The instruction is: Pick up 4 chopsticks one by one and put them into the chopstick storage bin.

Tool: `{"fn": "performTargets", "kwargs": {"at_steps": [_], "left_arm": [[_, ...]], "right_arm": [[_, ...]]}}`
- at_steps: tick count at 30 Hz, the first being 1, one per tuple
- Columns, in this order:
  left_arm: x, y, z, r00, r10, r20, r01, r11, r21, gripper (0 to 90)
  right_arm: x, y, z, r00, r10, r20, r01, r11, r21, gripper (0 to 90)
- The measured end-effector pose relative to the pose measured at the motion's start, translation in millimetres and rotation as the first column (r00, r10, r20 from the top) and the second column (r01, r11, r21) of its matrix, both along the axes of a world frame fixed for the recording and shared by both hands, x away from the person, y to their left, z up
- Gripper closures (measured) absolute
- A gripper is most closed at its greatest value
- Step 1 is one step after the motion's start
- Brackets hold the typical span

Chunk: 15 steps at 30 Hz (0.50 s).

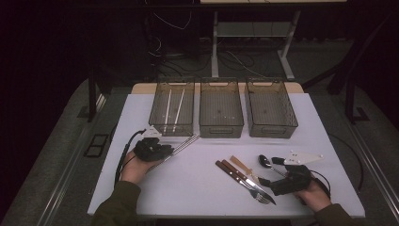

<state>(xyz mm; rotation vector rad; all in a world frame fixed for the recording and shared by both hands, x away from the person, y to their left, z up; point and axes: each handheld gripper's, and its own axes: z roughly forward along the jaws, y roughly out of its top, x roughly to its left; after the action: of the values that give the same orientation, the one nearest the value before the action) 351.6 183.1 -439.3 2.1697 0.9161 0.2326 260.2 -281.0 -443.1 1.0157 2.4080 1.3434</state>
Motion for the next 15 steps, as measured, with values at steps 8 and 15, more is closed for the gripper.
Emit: {"fn": "performTargets", "kwargs": {"at_steps": [8, 15], "left_arm": [[8.3, -2.3, -2.4, 1.0, -0.001, 0.006, 0.001, 0.9999, -0.017, 76.9], [14.6, -7.3, -5.6, 0.9998, -0.019, 0.01, 0.019, 0.9998, -0.004, 76.8]], "right_arm": [[0.4, 0.4, -0.5, 1.0, 0.002, 0.0, -0.002, 1.0, -0.003, 3.8], [0.6, 0.3, -0.6, 1.0, 0.003, -0.001, -0.003, 1.0, -0.002, 3.8]]}}
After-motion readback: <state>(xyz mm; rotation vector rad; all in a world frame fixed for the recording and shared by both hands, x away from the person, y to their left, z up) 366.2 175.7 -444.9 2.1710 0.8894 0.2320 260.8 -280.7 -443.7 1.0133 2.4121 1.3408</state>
